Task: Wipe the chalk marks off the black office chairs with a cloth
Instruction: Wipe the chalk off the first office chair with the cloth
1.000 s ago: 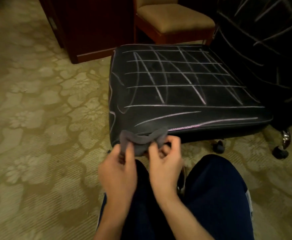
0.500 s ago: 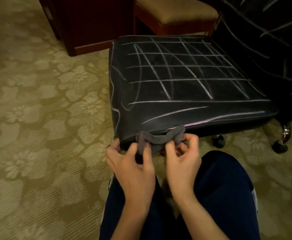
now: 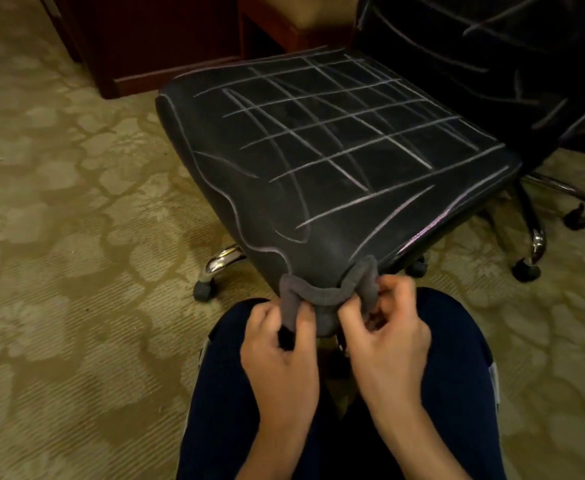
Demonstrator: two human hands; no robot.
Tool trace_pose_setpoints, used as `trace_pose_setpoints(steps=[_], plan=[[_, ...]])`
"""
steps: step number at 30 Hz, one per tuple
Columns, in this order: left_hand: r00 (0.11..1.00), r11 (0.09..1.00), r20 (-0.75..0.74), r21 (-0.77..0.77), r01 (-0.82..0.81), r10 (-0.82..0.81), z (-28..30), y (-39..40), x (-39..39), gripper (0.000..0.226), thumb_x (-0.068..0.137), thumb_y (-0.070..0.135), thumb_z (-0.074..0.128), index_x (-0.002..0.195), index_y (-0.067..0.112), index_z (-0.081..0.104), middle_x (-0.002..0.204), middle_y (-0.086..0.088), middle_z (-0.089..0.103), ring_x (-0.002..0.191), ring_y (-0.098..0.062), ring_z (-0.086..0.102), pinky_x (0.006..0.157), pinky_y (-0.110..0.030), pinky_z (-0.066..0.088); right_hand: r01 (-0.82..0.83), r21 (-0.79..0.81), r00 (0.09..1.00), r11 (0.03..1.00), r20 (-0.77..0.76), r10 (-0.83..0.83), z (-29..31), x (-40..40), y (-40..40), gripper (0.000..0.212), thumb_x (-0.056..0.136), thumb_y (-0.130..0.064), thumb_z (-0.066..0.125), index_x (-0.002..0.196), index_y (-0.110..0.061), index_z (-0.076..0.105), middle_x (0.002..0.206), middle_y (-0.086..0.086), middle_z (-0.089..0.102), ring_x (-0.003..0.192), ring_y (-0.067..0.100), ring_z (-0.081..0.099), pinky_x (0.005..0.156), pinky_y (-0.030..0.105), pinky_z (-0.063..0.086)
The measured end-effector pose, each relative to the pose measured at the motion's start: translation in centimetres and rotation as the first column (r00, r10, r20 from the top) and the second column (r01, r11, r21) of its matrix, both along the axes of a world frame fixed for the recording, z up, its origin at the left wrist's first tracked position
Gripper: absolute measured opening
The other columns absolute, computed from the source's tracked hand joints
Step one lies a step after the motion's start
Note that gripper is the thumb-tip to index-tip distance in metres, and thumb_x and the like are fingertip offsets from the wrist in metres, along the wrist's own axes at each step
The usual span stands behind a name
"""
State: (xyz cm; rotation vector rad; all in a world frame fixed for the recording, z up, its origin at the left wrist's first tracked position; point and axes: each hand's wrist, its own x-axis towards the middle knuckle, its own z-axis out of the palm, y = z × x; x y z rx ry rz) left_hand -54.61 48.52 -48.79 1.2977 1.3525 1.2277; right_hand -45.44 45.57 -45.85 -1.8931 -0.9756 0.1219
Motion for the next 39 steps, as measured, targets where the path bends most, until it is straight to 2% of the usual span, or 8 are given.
trace_pose_setpoints(steps=[7,12,17,21,23,25,31,39], plan=[[0.95,0.972,0.311,-0.228,0.046,0.028,1.0,-0.9,2.0,0.032,0.083,0.041,0.07,0.084,0.014,0.054,0.065,0.007,0.06,0.058,-0.003,0.053,0.054,-0.017,0.044,-0.006,-0.002,0.973,1.0,0.232,0.007,1.7,1.1,-1.1,0.053,0.089,-0.034,0.066,0.135,-0.026,0.041,0.067,-0.014,0.056,0.058,0.006,0.058,0.052,0.016,0.047],[0.895,0.939,0.431,-0.243,0.243,-0.12,0.2,-2.0,2.7,0.044,0.076,0.046,0.071,0.111,0.022,0.059,0.096,0.0,0.076,0.089,-0.011,0.074,0.073,-0.025,0.057,-0.174,-0.208,0.851,0.963,0.46,0.253,2.1,4.4,-2.9,0.031,0.089,-0.031,0.065,0.115,-0.014,0.066,0.091,-0.003,0.058,0.069,0.009,0.057,0.054,0.03,0.054],[0.973,0.98,0.23,-0.184,0.069,-0.026,-0.6,-2.2,3.8,0.026,0.083,0.044,0.062,0.092,0.02,0.06,0.072,0.0,0.068,0.064,-0.008,0.067,0.061,-0.021,0.052,-0.288,-0.446,0.623,0.847,0.584,0.52,3.4,8.2,-4.5,0.04,0.09,-0.019,0.06,0.129,-0.008,0.063,0.094,0.003,0.055,0.074,0.019,0.059,0.052,0.036,0.056],[0.996,0.998,0.071,0.034,-0.054,0.051,-0.2,-2.6,3.8,0.028,0.086,0.052,0.068,0.097,0.035,0.048,0.081,0.009,0.055,0.076,-0.008,0.058,0.072,-0.018,0.047,-0.292,-0.45,0.54,0.844,0.651,0.534,3.1,9.7,-3.5,0.024,0.097,-0.018,0.057,0.118,-0.008,0.065,0.089,0.005,0.053,0.07,0.021,0.056,0.049,0.038,0.052],[0.985,0.952,-0.172,0.304,0.046,0.007,-0.7,-3.4,4.3,0.025,0.088,0.043,0.067,0.105,0.031,0.053,0.093,0.013,0.048,0.083,-0.004,0.053,0.076,-0.012,0.043,-0.326,-0.458,0.533,0.827,0.633,0.561,3.1,10.2,-3.1,0.026,0.097,-0.022,0.053,0.115,-0.008,0.065,0.088,0.005,0.053,0.068,0.021,0.055,0.048,0.038,0.051],[0.943,0.918,-0.324,0.349,0.188,-0.07,-1.2,-4.1,5.6,0.034,0.088,0.037,0.062,0.117,0.021,0.056,0.109,0.01,0.048,0.097,-0.003,0.054,0.082,-0.015,0.047,-0.348,-0.462,0.531,0.816,0.62,0.577,3.0,10.4,-3.0,0.025,0.095,-0.021,0.056,0.114,-0.008,0.065,0.086,0.006,0.053,0.066,0.021,0.055,0.047,0.039,0.051],[0.91,0.92,-0.415,0.364,0.144,0.022,-1.4,-4.1,6.4,0.031,0.091,0.032,0.058,0.116,0.016,0.058,0.114,0.006,0.054,0.103,-0.012,0.053,0.089,-0.026,0.044,-0.318,-0.513,0.396,0.797,0.692,0.604,4.3,10.7,-2.6,0.022,0.081,-0.014,0.076,0.1,-0.005,0.067,0.085,0.01,0.049,0.07,0.026,0.048,0.051,0.034,0.038],[0.866,0.911,-0.49,0.393,0.12,0.097,-2.1,-4.9,7.0,0.034,0.094,0.03,0.059,0.117,0.005,0.063,0.113,-0.007,0.063,0.105,-0.021,0.058,0.093,-0.03,0.045,-0.424,-0.553,0.051,0.717,0.776,0.629,5.2,11.7,-0.7,0.024,0.09,-0.015,0.053,0.097,-0.003,0.072,0.124,0.018,0.062,0.113,0.035,0.05,0.076,0.039,0.032]])
